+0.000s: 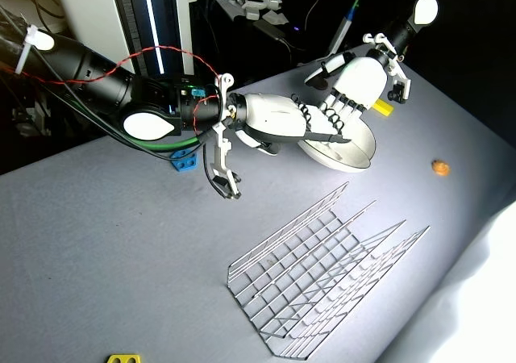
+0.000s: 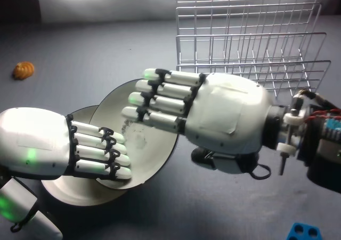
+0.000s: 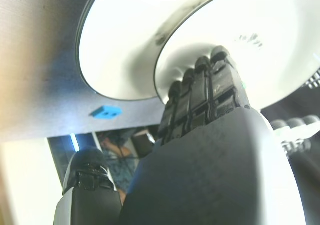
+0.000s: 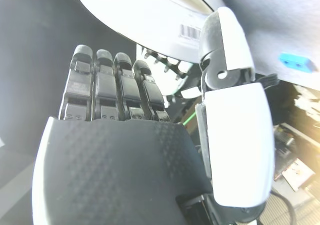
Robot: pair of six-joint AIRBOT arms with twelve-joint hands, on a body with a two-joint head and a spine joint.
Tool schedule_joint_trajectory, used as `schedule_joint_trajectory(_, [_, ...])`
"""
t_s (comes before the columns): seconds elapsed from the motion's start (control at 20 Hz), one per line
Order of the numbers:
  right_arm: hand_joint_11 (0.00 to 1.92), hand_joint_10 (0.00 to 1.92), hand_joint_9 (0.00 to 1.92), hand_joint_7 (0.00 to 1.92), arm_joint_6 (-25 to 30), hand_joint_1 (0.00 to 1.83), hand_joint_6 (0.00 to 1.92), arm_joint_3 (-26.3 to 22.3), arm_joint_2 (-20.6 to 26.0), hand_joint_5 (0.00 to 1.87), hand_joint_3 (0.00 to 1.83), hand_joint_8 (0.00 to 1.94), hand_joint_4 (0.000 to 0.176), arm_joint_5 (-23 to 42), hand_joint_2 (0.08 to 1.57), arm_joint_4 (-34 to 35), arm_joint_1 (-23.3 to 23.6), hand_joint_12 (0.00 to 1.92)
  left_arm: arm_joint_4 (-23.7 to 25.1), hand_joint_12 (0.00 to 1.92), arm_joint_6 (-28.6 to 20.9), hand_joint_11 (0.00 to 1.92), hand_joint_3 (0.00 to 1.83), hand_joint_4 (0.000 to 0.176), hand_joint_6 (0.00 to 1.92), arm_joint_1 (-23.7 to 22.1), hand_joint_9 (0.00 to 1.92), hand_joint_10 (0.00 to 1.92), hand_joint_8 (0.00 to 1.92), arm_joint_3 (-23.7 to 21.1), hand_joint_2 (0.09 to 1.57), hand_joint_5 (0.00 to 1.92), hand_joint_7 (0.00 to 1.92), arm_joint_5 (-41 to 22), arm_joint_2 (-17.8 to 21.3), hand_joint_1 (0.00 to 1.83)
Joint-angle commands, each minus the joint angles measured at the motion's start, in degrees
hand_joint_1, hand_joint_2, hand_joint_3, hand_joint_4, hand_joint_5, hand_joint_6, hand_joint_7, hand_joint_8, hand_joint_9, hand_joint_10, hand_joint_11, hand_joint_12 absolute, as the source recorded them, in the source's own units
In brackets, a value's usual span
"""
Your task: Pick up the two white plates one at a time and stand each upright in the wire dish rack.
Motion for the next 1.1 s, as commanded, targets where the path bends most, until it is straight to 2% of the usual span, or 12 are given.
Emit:
schedule_joint_trajectory(0.0, [0.01, 0.00, 0.00, 0.00, -0.4, 1.01, 0.00, 0.2, -0.5, 0.00, 0.00, 0.00, 0.000, 7.3, 1.11, -0.5, 0.3, 0.00, -3.3, 0.00, -0.1, 0.00, 0.00, 0.000, 0.00, -0.4, 0.00, 0.00, 0.00, 0.1, 1.09, 0.00, 0.00, -3.2, -0.5, 0.00])
schedule_joint_trajectory(0.15, [0.00, 0.00, 0.00, 0.00, -0.4, 0.98, 0.00, 2.0, -2.6, 0.00, 0.00, 0.00, 0.000, 7.5, 1.12, 0.1, 0.0, 0.00, -3.4, 0.00, -0.1, 0.00, 0.00, 0.000, 0.00, -0.4, 0.00, 0.00, 0.00, 0.1, 1.09, 0.00, 0.00, -3.2, -0.5, 0.00])
schedule_joint_trajectory(0.35, [0.04, 0.00, 0.00, 0.00, -0.5, 1.07, 0.01, 3.5, -4.2, 0.04, 0.00, 0.00, 0.000, 8.1, 1.13, 0.5, -0.1, 0.02, -3.5, 0.00, -0.1, 0.00, 0.00, 0.000, 0.00, -0.3, 0.00, 0.00, 0.00, 0.2, 1.09, 0.00, 0.00, -3.2, -0.6, 0.00])
schedule_joint_trajectory(0.4, [0.01, 0.00, 0.02, 0.01, -0.5, 1.09, 0.00, 3.7, -4.5, 0.07, 0.00, 0.00, 0.000, 8.5, 1.13, 0.5, -0.1, 0.16, -3.5, 0.00, -0.1, 0.00, 0.00, 0.000, 0.00, -0.3, 0.00, 0.00, 0.00, 0.3, 1.10, 0.00, 0.00, -3.2, -0.7, 0.00])
schedule_joint_trajectory(0.55, [0.00, 0.02, 0.09, 0.10, -0.5, 1.02, 0.01, 4.8, -5.9, 0.16, 0.01, 0.01, 0.000, 8.7, 1.19, 0.5, -0.2, 0.41, -3.5, 0.00, -0.1, 0.00, 0.00, 0.000, 0.00, -0.1, 0.00, 0.00, 0.00, 0.2, 1.10, 0.00, 0.00, -3.2, -0.7, 0.00])
schedule_joint_trajectory(0.6, [0.00, 0.01, 0.09, 0.11, -0.8, 1.00, 0.01, 5.1, -6.4, 0.16, 0.01, 0.01, 0.000, 8.8, 1.20, 0.5, -0.2, 0.43, -3.5, 0.00, -0.1, 0.00, 0.00, 0.000, 0.00, -0.1, 0.00, 0.00, 0.00, 0.3, 1.09, 0.00, 0.00, -3.2, -0.8, 0.00])
schedule_joint_trajectory(0.7, [0.00, 0.01, 0.11, 0.16, -1.0, 0.85, 0.01, 6.4, -7.5, 0.18, 0.02, 0.01, 0.000, 9.1, 1.25, 0.5, -0.2, 0.47, -3.6, 0.00, -0.1, 0.00, 0.00, 0.000, 0.00, 0.0, 0.00, 0.00, 0.00, 0.3, 1.10, 0.00, 0.00, -3.2, -0.8, 0.00])
schedule_joint_trajectory(0.75, [0.00, 0.03, 0.22, 0.27, -1.0, 0.85, 0.02, 7.3, -8.2, 0.27, 0.00, 0.02, 0.000, 9.2, 1.23, 0.5, -0.2, 0.72, -3.6, 0.00, -0.1, 0.00, 0.00, 0.000, 0.00, 0.0, 0.00, 0.00, 0.00, 0.3, 1.10, 0.00, 0.00, -3.2, -0.8, 0.00])
schedule_joint_trajectory(0.8, [0.00, 0.03, 0.22, 0.27, -1.0, 0.85, 0.02, 7.5, -8.3, 0.27, 0.00, 0.02, 0.000, 9.2, 1.23, 0.5, -0.2, 0.72, -3.6, 0.00, -0.1, 0.00, 0.00, 0.000, 0.00, 0.0, 0.00, 0.00, 0.00, 0.3, 1.10, 0.00, 0.00, -3.2, -0.8, 0.00])
schedule_joint_trajectory(0.9, [0.00, 0.04, 0.42, 0.45, -1.0, 0.84, 0.01, 8.4, -9.1, 0.40, 0.01, 0.01, 0.000, 9.7, 1.25, 0.5, -0.6, 1.09, -3.6, 0.00, -0.1, 0.00, 0.00, 0.000, 0.00, 0.0, 0.00, 0.00, 0.00, 0.3, 1.09, 0.00, 0.00, -3.2, -0.8, 0.00])
schedule_joint_trajectory(1.0, [0.14, 0.03, 0.57, 0.60, -1.0, 0.93, 0.02, 9.0, -9.6, 0.53, 0.00, 0.01, 0.000, 10.4, 1.23, 0.5, -0.9, 1.07, -3.6, 0.00, -0.1, 0.00, 0.00, 0.000, 0.00, 0.0, 0.00, 0.00, 0.00, 0.3, 1.10, 0.00, 0.00, -3.2, -0.9, 0.00])
schedule_joint_trajectory(1.05, [0.27, 0.04, 0.67, 0.70, -1.0, 1.02, 0.03, 9.2, -9.8, 0.67, 0.00, 0.01, 0.000, 10.5, 1.19, 0.5, -0.9, 1.02, -3.7, 0.00, -0.1, 0.00, 0.00, 0.000, 0.00, 0.0, 0.00, 0.00, 0.00, 0.3, 1.08, 0.00, 0.00, -3.2, -0.9, 0.00])
